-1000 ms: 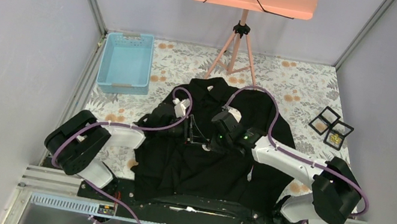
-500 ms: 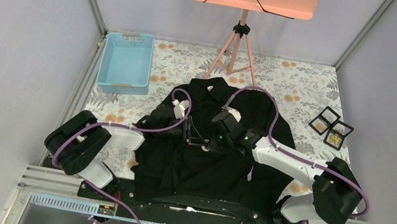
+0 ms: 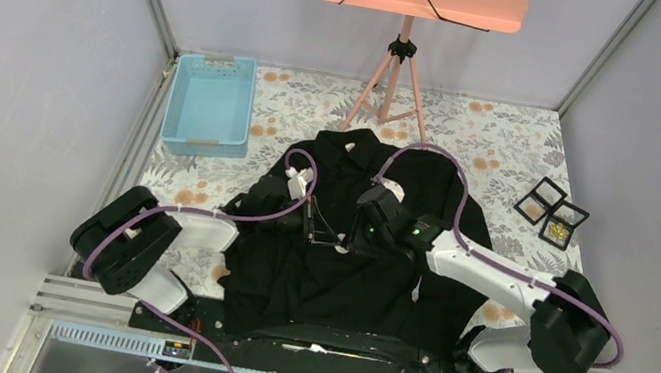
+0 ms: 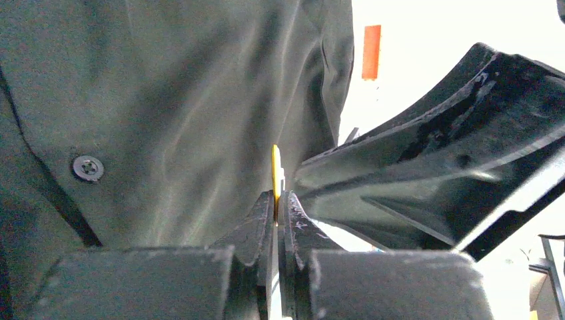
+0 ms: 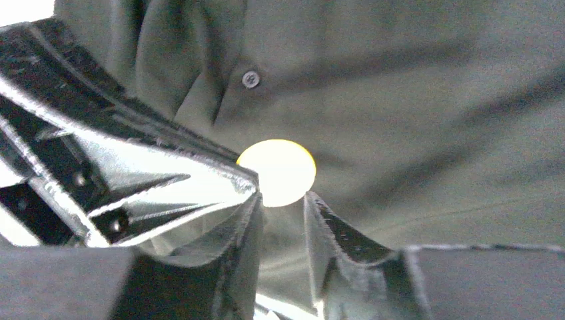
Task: Pin the brooch onto the clothing
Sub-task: Pick up the brooch from the clothes.
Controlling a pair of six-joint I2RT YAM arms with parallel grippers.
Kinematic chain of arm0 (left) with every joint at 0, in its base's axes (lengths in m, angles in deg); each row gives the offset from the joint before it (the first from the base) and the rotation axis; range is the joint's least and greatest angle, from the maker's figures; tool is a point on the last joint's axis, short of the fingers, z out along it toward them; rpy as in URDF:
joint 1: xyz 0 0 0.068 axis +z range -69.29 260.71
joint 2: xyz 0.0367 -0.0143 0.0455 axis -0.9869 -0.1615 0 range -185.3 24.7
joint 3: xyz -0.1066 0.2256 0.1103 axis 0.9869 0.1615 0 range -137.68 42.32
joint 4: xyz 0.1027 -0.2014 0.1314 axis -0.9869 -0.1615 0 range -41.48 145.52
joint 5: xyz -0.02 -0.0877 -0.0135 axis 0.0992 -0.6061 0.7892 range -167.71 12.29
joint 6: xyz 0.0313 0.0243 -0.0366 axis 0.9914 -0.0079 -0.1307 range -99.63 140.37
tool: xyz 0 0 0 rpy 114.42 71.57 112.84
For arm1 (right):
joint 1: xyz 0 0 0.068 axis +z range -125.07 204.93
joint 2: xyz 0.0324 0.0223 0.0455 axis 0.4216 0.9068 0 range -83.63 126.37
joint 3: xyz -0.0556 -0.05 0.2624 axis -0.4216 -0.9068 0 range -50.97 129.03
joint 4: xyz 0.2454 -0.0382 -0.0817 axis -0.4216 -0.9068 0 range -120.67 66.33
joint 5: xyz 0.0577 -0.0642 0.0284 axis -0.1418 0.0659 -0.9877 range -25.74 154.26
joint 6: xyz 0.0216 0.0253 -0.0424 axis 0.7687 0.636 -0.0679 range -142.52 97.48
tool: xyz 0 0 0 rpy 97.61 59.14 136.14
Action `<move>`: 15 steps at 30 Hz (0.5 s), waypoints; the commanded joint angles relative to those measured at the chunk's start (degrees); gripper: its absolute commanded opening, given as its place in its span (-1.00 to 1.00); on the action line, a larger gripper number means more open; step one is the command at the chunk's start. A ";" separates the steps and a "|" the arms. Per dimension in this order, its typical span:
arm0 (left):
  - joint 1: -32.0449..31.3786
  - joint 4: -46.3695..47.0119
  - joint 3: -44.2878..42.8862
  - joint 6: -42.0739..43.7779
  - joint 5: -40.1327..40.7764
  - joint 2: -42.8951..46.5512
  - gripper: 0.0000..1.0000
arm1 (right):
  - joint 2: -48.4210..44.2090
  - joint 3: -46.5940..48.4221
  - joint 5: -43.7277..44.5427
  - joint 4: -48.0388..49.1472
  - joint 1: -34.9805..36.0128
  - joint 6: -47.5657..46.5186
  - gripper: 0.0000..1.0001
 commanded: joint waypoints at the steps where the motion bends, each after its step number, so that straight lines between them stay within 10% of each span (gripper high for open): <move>1: -0.09 -1.85 -2.40 3.35 -2.29 4.90 -1.00 | -8.30 1.77 0.38 -2.19 0.51 -2.97 -0.09; 15: 0.50 -48.33 -26.60 30.20 -19.32 17.98 -1.00 | -34.22 -0.11 -21.16 -2.87 -2.55 -16.72 0.74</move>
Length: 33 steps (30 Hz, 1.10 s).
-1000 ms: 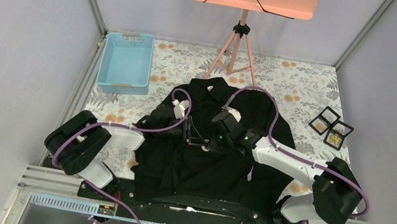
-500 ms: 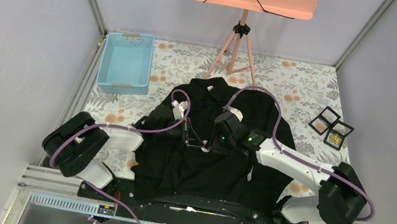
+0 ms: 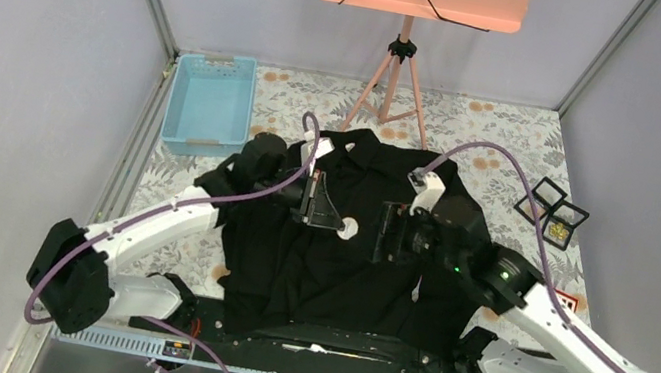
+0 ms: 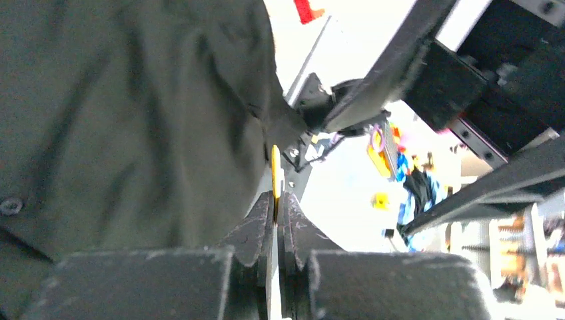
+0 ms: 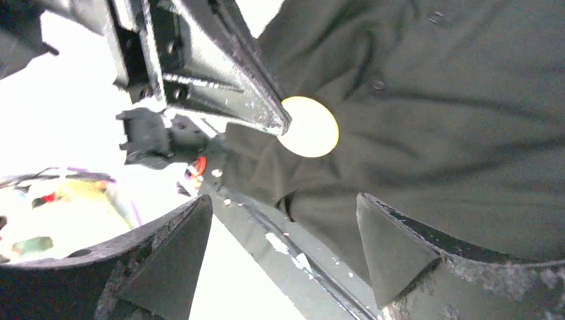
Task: Pin the brooch onto the clothing
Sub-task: Pick up the brooch from the clothes, then adjust the brooch.
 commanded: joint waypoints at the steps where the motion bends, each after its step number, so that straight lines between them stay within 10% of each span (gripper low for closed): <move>1: 0.24 -16.57 -10.41 14.13 -13.98 2.69 -1.00 | -7.89 -1.21 -13.91 5.01 -1.25 -4.43 0.78; 19: -0.56 12.70 -1.08 1.61 -30.99 8.19 -1.00 | -1.94 -3.85 -29.39 22.87 -0.62 3.37 0.25; 33: -0.55 13.48 -1.01 0.98 -31.19 7.66 -1.00 | -3.22 -8.07 -31.71 28.54 -0.57 5.55 -0.10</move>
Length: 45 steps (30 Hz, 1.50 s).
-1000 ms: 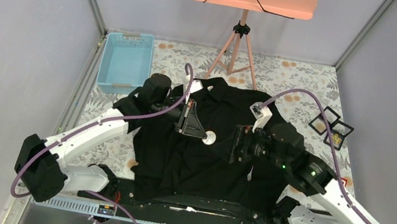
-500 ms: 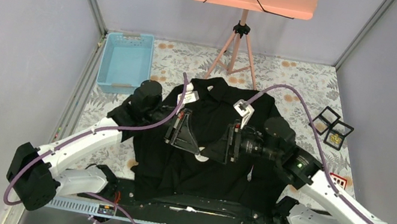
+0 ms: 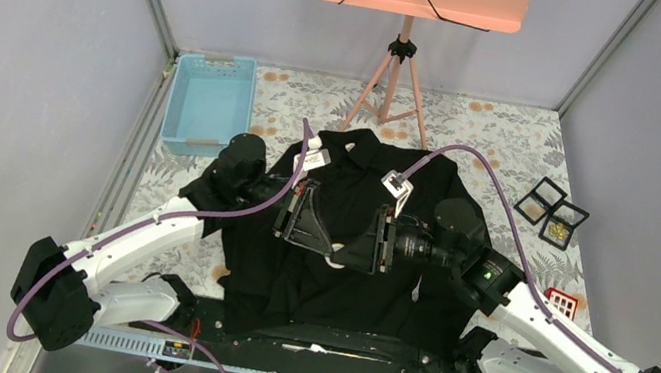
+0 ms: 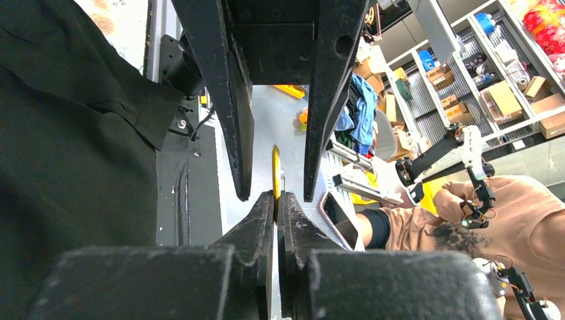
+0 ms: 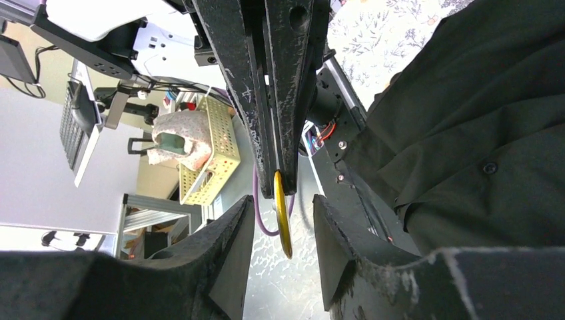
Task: Pin the brooch onto the clothing
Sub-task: Adjust the brooch.
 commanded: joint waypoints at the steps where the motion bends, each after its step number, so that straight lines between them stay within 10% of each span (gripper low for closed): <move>1: -0.10 3.95 -0.12 -0.06 -2.14 0.29 -1.00 | -1.29 -0.65 -2.01 3.96 0.34 0.96 -0.11; 23: -0.10 4.86 0.46 -0.81 -1.92 1.39 -1.00 | -1.96 -1.52 -0.91 5.85 0.34 2.10 -0.53; 45: -0.10 6.81 1.11 -1.82 -1.23 2.60 -1.00 | -0.11 3.32 10.20 -14.72 0.36 -3.96 -0.97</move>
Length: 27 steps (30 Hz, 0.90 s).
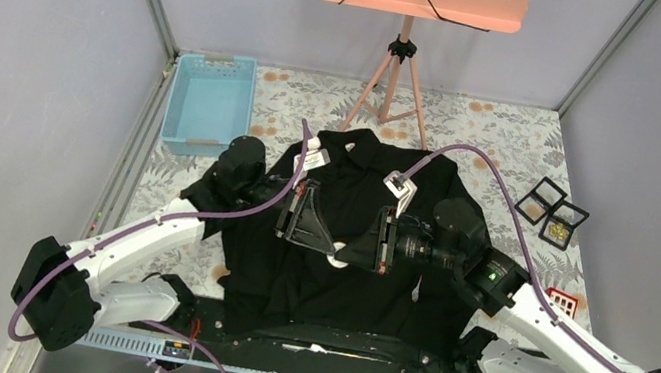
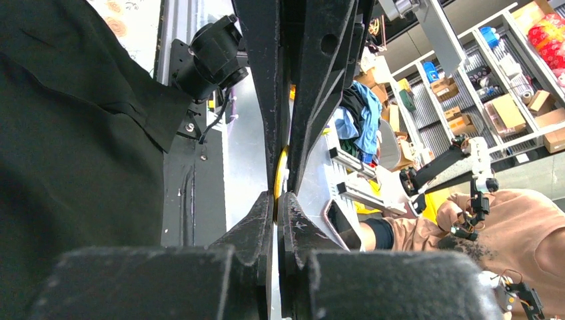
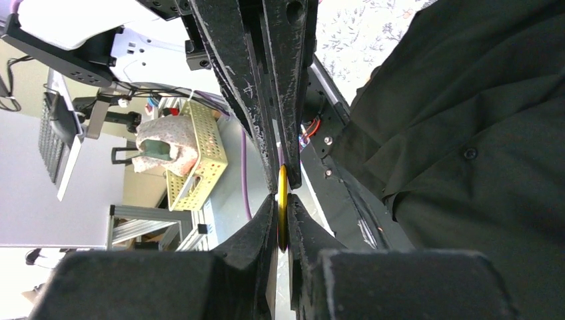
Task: Pin the brooch onto the clothing
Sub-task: Adjust the brooch.
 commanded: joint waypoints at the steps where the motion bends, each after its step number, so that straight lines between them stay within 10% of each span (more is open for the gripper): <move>1: -0.10 4.45 -0.20 -0.42 -2.53 2.65 -1.00 | 0.72 2.29 7.70 -11.14 -0.11 -3.72 -0.97; 18: -0.08 8.88 0.95 -3.47 -3.01 1.98 -1.00 | 2.16 2.93 14.48 -15.98 3.10 -9.66 -0.88; 27: -0.18 -3.57 -1.48 5.45 0.07 1.30 -1.00 | -5.84 2.80 12.13 -11.65 3.13 -6.26 0.33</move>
